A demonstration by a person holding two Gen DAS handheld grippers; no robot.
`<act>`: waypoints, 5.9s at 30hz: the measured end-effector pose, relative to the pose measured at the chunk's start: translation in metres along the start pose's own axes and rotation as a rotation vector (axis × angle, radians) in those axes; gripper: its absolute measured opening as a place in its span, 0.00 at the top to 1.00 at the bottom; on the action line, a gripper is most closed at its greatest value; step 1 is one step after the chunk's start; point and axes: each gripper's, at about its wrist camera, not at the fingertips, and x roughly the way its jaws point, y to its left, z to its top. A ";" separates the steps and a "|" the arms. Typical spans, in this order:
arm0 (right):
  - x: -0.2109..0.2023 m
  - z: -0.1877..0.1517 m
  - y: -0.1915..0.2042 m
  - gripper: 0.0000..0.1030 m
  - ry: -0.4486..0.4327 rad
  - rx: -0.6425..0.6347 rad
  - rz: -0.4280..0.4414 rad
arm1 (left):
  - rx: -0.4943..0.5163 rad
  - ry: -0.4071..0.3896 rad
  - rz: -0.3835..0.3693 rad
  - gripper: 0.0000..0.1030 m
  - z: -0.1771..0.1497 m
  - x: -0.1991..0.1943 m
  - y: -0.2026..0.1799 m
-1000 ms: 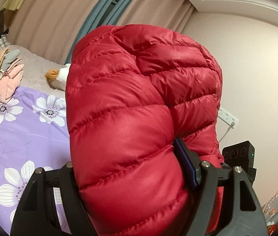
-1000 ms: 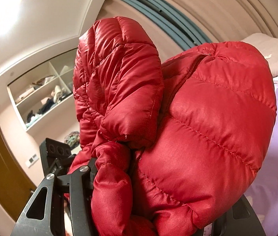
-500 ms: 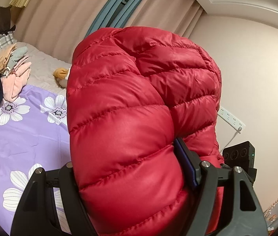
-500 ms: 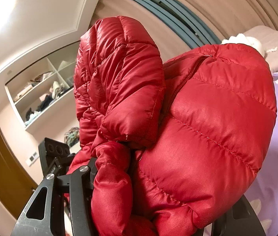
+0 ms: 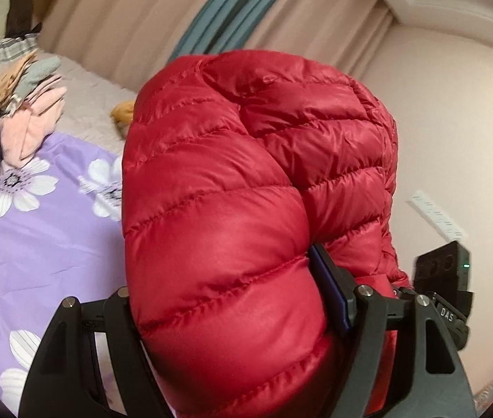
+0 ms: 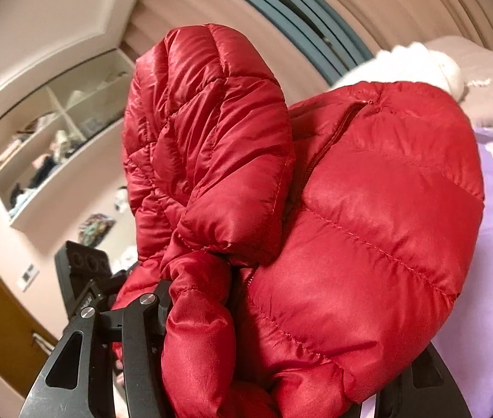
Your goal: Fold large clothes
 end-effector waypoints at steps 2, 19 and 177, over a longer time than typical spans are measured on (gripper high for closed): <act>0.020 -0.007 -0.014 0.46 0.013 -0.006 -0.070 | 0.002 0.026 0.051 0.28 -0.009 0.028 0.019; 0.068 -0.140 -0.103 0.40 0.232 0.058 -0.413 | -0.037 0.237 0.371 0.14 -0.125 0.127 0.132; -0.253 -0.230 0.207 0.01 -0.336 -0.247 -0.686 | 0.186 -0.458 0.461 0.00 -0.165 -0.265 -0.161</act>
